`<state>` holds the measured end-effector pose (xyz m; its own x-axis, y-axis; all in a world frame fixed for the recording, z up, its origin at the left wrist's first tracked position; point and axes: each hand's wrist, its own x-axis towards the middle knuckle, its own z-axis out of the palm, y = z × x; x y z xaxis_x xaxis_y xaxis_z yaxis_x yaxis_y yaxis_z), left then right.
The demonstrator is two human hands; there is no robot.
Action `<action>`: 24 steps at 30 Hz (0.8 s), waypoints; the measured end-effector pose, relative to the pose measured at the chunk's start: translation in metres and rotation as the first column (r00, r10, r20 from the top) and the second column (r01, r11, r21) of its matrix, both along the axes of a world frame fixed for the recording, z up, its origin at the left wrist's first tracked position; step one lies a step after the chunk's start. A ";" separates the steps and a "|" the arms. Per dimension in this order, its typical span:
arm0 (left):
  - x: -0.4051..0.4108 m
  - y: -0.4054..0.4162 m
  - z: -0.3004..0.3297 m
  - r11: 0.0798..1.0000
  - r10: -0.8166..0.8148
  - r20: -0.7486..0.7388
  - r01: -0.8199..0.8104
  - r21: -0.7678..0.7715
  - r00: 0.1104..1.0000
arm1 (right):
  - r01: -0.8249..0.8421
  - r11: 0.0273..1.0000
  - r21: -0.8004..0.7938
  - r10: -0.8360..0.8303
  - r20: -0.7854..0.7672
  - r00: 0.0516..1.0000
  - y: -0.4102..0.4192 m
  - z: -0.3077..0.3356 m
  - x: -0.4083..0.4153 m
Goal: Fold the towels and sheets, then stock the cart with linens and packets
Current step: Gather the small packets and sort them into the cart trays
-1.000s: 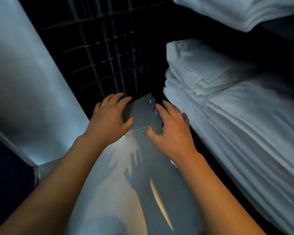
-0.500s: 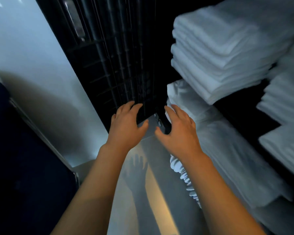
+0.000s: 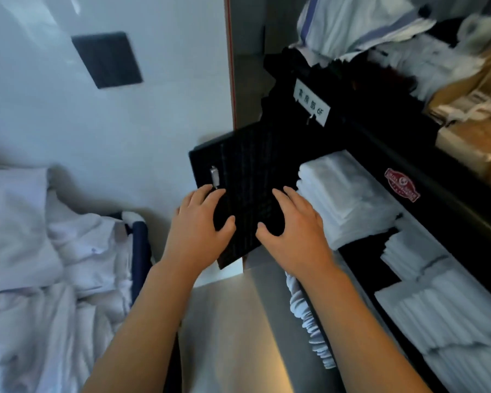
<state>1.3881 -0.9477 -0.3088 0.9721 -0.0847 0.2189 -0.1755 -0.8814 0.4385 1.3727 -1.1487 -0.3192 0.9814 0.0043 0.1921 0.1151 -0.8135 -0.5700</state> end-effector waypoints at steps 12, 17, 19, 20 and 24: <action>-0.059 0.074 0.112 0.972 0.232 0.132 -0.235 0.004 0.964 | -0.221 0.975 -0.017 0.221 0.124 0.967 0.071 0.114 -0.004; -0.093 0.111 0.155 0.926 0.362 0.210 -0.376 0.029 0.908 | -0.354 0.935 -0.006 0.348 0.200 0.916 0.106 0.154 -0.004; -0.110 0.125 0.174 0.904 0.406 0.248 -0.426 0.030 0.879 | -0.407 0.914 -0.006 0.398 0.222 0.890 0.124 0.172 -0.006; -0.119 0.133 0.184 0.892 0.426 0.271 -0.451 0.036 0.863 | -0.433 0.901 -0.008 0.423 0.232 0.876 0.134 0.182 -0.008; -0.164 0.162 0.226 0.831 0.504 0.354 -0.554 0.052 0.788 | -0.555 0.832 0.003 0.524 0.326 0.787 0.179 0.226 -0.027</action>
